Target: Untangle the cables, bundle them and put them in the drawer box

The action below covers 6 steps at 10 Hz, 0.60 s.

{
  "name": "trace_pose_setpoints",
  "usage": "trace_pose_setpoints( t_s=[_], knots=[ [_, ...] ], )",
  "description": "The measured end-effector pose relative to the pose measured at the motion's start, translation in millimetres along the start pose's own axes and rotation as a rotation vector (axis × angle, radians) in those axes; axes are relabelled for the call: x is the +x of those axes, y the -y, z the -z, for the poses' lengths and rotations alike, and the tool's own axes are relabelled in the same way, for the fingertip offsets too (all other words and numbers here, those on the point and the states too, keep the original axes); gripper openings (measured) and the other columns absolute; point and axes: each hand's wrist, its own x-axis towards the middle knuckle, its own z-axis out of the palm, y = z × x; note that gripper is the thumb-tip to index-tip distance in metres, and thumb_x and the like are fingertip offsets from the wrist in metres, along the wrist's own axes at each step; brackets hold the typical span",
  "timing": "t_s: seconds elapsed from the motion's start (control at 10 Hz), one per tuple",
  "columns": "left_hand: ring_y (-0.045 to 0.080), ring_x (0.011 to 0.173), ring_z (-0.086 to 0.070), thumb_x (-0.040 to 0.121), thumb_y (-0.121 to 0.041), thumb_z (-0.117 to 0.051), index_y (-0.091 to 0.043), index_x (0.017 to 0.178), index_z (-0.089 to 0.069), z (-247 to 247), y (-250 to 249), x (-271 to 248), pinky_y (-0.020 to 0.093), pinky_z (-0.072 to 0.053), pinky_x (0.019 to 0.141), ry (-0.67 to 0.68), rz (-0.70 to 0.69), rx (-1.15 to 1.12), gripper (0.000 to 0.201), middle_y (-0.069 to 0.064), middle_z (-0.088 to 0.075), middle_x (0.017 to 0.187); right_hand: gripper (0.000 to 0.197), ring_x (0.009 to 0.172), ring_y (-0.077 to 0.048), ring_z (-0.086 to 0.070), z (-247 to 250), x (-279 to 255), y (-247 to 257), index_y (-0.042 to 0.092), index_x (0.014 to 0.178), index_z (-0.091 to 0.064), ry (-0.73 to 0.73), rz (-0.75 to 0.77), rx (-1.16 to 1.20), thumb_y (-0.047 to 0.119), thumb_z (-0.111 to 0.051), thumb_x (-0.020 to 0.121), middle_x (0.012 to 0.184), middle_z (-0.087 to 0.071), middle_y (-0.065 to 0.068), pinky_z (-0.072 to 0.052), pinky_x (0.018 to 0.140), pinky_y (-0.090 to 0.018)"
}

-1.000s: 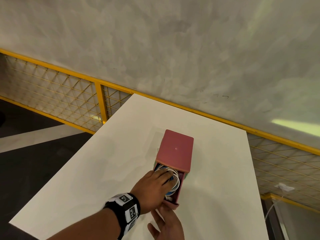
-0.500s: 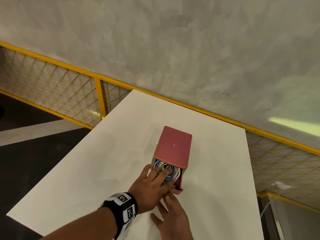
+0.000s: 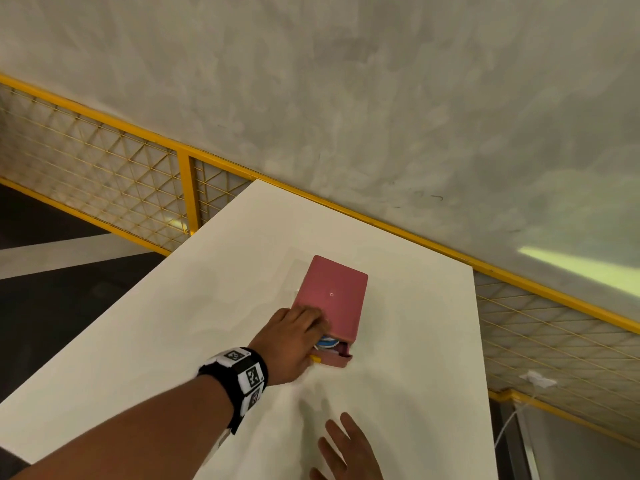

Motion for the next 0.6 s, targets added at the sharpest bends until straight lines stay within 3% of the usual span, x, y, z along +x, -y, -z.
trace_pose_setpoints(
  t_s=[0.1, 0.2, 0.4, 0.5, 0.6],
  knots=[
    [0.021, 0.097, -0.060, 0.061, -0.013, -0.070, -0.025, 0.107, -0.062, 0, -2, 8, 0.032, -0.046, 0.067, -0.087, 0.038, 0.015, 0.049, -0.003, -0.062, 0.110, 0.035, 0.113, -0.032, -0.055, 6, -1, 2, 0.013, 0.138, -0.042, 0.021, -0.004, -0.026, 0.017, -0.030, 0.105, 0.123, -0.058, -0.004, -0.056, 0.070, -0.040],
    [0.021, 0.088, -0.059, 0.057, -0.006, -0.069, -0.027, 0.097, -0.062, -1, -4, 14, 0.031, -0.040, 0.062, -0.113, 0.085, 0.037, 0.045, -0.006, -0.062, 0.102, 0.034, 0.107, -0.029, -0.058, 3, -8, 5, 0.012, 0.135, -0.046, 0.026, 0.012, -0.016, 0.012, -0.033, 0.104, 0.126, -0.059, -0.005, -0.059, 0.061, -0.036],
    [0.023, 0.084, -0.059, 0.055, -0.003, -0.061, -0.026, 0.088, -0.061, 0, -10, 19, 0.034, -0.042, 0.061, -0.120, 0.157, 0.043, 0.041, -0.005, -0.060, 0.094, 0.016, 0.117, -0.030, -0.056, -25, -27, 16, 0.021, 0.107, -0.063, -0.045, -0.001, -0.012, 0.015, -0.053, 0.097, 0.114, -0.067, 0.000, -0.046, 0.080, -0.045],
    [0.025, 0.093, -0.063, 0.059, -0.009, -0.067, -0.025, 0.095, -0.063, 3, -14, 16, 0.038, -0.048, 0.069, -0.118, 0.220, -0.024, 0.040, -0.004, -0.062, 0.103, 0.017, 0.118, -0.026, -0.055, -33, -25, 17, 0.024, 0.108, -0.065, -0.063, 0.013, -0.007, 0.018, -0.056, 0.096, 0.115, -0.068, 0.003, -0.044, 0.084, -0.045],
    [0.028, 0.117, -0.057, 0.069, -0.030, -0.068, -0.023, 0.120, -0.058, -9, -40, -1, 0.050, -0.050, 0.090, -0.224, 0.360, -0.245, 0.052, 0.003, -0.059, 0.130, 0.023, 0.120, -0.021, -0.054, -38, -23, 19, 0.029, 0.116, -0.063, -0.053, 0.069, -0.014, 0.023, -0.057, 0.095, 0.118, -0.066, 0.008, -0.042, 0.091, -0.046]
  ],
)
